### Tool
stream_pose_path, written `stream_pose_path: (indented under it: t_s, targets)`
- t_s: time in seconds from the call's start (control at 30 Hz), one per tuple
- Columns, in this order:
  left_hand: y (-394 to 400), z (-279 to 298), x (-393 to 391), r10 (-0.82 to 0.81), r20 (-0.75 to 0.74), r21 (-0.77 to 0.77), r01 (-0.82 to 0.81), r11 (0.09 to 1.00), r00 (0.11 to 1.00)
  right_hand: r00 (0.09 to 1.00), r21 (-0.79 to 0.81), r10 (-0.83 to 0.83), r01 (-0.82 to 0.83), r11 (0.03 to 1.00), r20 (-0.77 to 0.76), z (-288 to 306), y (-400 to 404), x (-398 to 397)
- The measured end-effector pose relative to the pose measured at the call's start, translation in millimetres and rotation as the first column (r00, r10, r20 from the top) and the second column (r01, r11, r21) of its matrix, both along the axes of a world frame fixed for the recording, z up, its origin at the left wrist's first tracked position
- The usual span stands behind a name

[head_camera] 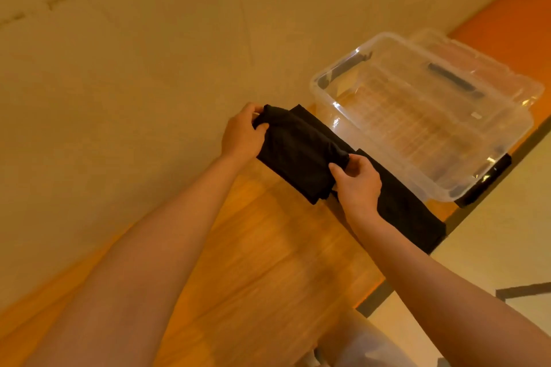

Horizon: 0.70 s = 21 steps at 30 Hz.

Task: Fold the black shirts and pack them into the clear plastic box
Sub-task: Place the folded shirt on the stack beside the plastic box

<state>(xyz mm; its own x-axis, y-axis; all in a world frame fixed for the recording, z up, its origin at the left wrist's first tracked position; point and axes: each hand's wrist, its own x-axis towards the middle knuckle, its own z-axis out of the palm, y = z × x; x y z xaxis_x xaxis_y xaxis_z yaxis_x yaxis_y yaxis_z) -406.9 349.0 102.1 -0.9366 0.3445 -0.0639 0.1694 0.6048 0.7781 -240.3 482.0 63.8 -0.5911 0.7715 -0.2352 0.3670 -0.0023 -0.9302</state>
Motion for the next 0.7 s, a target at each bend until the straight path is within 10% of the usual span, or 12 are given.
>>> stream_pose_path:
  t_s: [0.47,0.7]
  targets:
    - [99,-64,-72,-0.013,0.077,-0.221,0.030,0.975,0.997,0.950,-0.166,-0.308,0.313,0.935,0.054,-27,31,-49]
    - [76,-82,-46,-0.460,-0.435,-0.487,0.228,0.843,0.774,0.980,0.023,-0.193,0.194,0.981,-0.057,-21,13,-30]
